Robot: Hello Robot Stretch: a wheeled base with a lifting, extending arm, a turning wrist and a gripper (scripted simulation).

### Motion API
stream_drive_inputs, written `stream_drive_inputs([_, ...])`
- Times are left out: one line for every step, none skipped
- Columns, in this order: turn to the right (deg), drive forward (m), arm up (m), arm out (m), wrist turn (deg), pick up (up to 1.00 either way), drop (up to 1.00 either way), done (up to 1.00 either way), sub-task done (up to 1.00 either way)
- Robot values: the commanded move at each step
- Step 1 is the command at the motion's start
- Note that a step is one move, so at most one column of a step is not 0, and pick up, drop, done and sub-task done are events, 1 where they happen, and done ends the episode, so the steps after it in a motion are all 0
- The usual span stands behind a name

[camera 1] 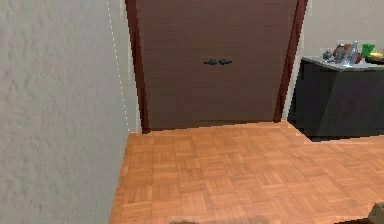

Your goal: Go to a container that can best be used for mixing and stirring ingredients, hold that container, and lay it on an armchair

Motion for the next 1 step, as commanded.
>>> stream_drive_inputs([0.0,0.75,0.00,0.00,0.0,0.00,0.00,0.00,0.00])
